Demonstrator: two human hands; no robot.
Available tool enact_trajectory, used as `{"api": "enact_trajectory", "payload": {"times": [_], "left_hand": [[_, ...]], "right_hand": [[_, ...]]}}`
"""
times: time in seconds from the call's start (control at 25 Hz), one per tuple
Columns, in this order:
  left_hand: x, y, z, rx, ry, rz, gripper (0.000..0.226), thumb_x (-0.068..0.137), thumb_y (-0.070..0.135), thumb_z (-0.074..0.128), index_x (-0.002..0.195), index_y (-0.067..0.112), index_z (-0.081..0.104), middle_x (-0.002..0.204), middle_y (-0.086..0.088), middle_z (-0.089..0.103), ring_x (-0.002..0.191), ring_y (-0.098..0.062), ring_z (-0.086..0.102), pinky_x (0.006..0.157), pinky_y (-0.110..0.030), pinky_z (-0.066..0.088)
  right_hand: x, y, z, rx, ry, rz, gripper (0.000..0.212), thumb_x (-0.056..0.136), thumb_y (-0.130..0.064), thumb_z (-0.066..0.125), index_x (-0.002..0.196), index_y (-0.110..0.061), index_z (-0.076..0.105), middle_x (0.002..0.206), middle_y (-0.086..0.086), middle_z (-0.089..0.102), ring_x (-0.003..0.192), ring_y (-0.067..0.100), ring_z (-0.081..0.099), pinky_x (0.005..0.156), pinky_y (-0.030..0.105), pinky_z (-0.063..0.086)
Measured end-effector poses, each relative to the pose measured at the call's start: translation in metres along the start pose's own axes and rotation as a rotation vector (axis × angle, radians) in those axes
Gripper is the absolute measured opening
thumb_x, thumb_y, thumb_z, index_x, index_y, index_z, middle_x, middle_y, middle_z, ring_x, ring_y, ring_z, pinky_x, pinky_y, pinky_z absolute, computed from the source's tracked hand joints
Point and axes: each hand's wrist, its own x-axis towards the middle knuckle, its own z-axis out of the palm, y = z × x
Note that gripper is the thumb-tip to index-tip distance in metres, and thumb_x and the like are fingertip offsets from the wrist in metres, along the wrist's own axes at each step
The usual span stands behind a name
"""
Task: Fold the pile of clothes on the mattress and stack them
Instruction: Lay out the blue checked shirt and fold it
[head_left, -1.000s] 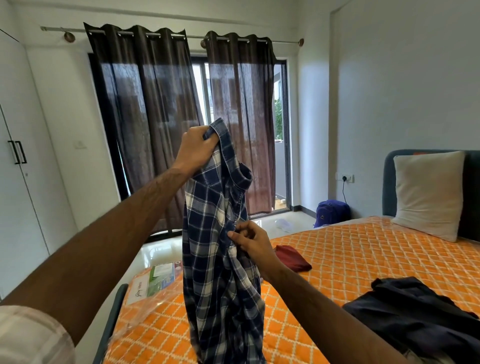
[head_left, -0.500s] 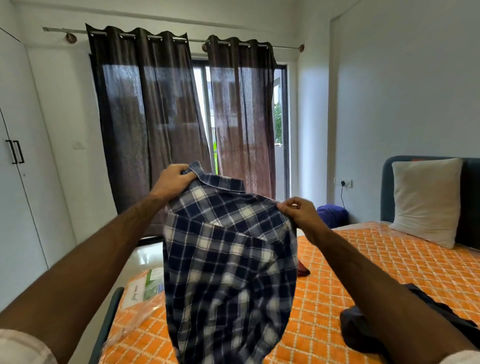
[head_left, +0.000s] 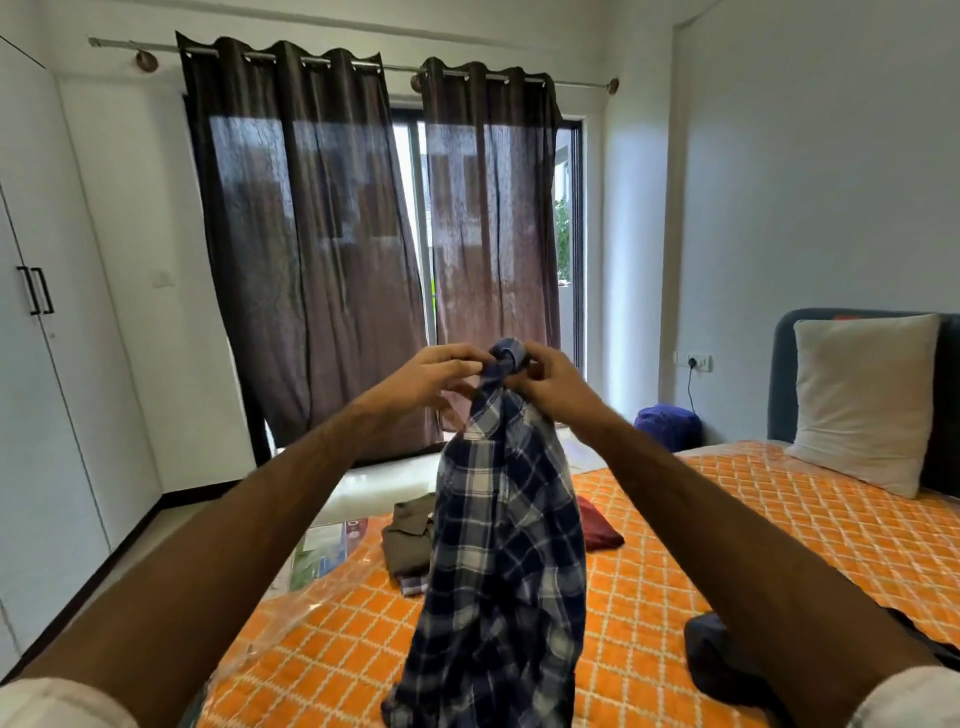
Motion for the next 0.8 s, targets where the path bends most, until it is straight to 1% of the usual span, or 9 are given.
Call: {"api": "enact_trajectory", "payload": {"times": [0.12, 0.24, 0.28, 0.4, 0.48, 0.56, 0.6, 0.68, 0.8], "left_hand": [[-0.009, -0.024, 0.000, 0.028, -0.009, -0.015, 0.025, 0.100, 0.005, 0.054, 0.125, 0.004, 0.060, 0.121, -0.011, 0.067, 0.094, -0.024, 0.070, 0.059, -0.031, 0.059], [-0.009, -0.059, 0.028, 0.386, 0.017, 0.021, 0.027, 0.090, 0.020, 0.074, 0.113, 0.018, 0.059, 0.116, -0.001, 0.063, 0.095, -0.019, 0.065, 0.075, -0.028, 0.054], [-0.006, -0.068, 0.041, 0.435, 0.033, 0.054, 0.029, 0.088, 0.022, 0.076, 0.110, 0.020, 0.058, 0.114, 0.001, 0.061, 0.095, -0.017, 0.063, 0.078, -0.025, 0.051], [-0.002, -0.070, 0.072, 0.371, 0.161, 0.139, 0.024, 0.087, 0.016, 0.076, 0.099, 0.016, 0.055, 0.101, 0.002, 0.060, 0.082, -0.010, 0.058, 0.071, -0.017, 0.047], [0.003, -0.066, 0.077, 0.288, 0.203, 0.119, 0.032, 0.082, 0.020, 0.083, 0.099, 0.016, 0.056, 0.095, 0.003, 0.061, 0.074, -0.004, 0.056, 0.065, -0.015, 0.048], [0.003, -0.066, 0.080, 0.229, 0.204, 0.127, 0.043, 0.077, 0.024, 0.087, 0.104, 0.018, 0.054, 0.091, 0.003, 0.062, 0.068, 0.000, 0.055, 0.065, -0.019, 0.051], [0.003, -0.067, 0.081, 0.224, 0.205, 0.160, 0.043, 0.078, 0.021, 0.086, 0.106, 0.018, 0.053, 0.088, 0.002, 0.061, 0.066, -0.001, 0.055, 0.065, -0.022, 0.051], [0.003, -0.068, 0.082, 0.286, 0.236, 0.232, 0.033, 0.087, 0.013, 0.076, 0.107, 0.020, 0.051, 0.088, 0.005, 0.057, 0.067, -0.001, 0.052, 0.066, -0.017, 0.046], [0.001, -0.065, 0.075, 0.329, 0.341, 0.301, 0.027, 0.098, 0.005, 0.057, 0.109, 0.026, 0.045, 0.095, 0.003, 0.053, 0.080, -0.002, 0.052, 0.073, -0.014, 0.043]], "right_hand": [[0.000, 0.000, -0.023, 0.107, 0.037, 0.064, 0.031, 0.096, -0.004, 0.063, 0.127, -0.007, 0.060, 0.116, 0.017, 0.070, 0.106, 0.030, 0.070, 0.089, 0.040, 0.059], [0.002, -0.007, -0.035, 0.278, 0.078, 0.087, 0.027, 0.097, 0.004, 0.056, 0.121, -0.009, 0.060, 0.105, 0.019, 0.071, 0.091, 0.029, 0.072, 0.077, 0.036, 0.061], [0.001, -0.010, -0.038, 0.336, 0.072, 0.105, 0.028, 0.097, 0.008, 0.052, 0.117, -0.011, 0.060, 0.098, 0.016, 0.071, 0.083, 0.026, 0.072, 0.073, 0.035, 0.062], [-0.002, -0.011, -0.051, 0.460, 0.042, 0.131, 0.033, 0.096, 0.016, 0.042, 0.108, -0.009, 0.060, 0.080, 0.010, 0.072, 0.066, 0.020, 0.071, 0.061, 0.031, 0.061], [-0.006, -0.006, -0.063, 0.462, 0.058, 0.136, 0.033, 0.094, 0.018, 0.040, 0.102, -0.007, 0.060, 0.073, 0.007, 0.073, 0.060, 0.018, 0.070, 0.057, 0.028, 0.059], [-0.011, 0.002, -0.075, 0.468, 0.104, 0.137, 0.032, 0.093, 0.018, 0.041, 0.100, -0.007, 0.060, 0.072, 0.006, 0.073, 0.061, 0.017, 0.070, 0.057, 0.028, 0.058], [-0.012, 0.006, -0.080, 0.476, 0.131, 0.145, 0.032, 0.094, 0.017, 0.040, 0.100, -0.007, 0.060, 0.072, 0.006, 0.073, 0.062, 0.017, 0.070, 0.058, 0.028, 0.058], [-0.012, 0.015, -0.086, 0.472, 0.175, 0.163, 0.032, 0.095, 0.016, 0.041, 0.102, -0.008, 0.061, 0.074, 0.005, 0.073, 0.064, 0.017, 0.069, 0.059, 0.028, 0.058], [-0.007, 0.026, -0.088, 0.452, 0.230, 0.205, 0.029, 0.097, 0.012, 0.043, 0.105, -0.007, 0.063, 0.080, 0.006, 0.074, 0.072, 0.019, 0.069, 0.064, 0.029, 0.059]]}}
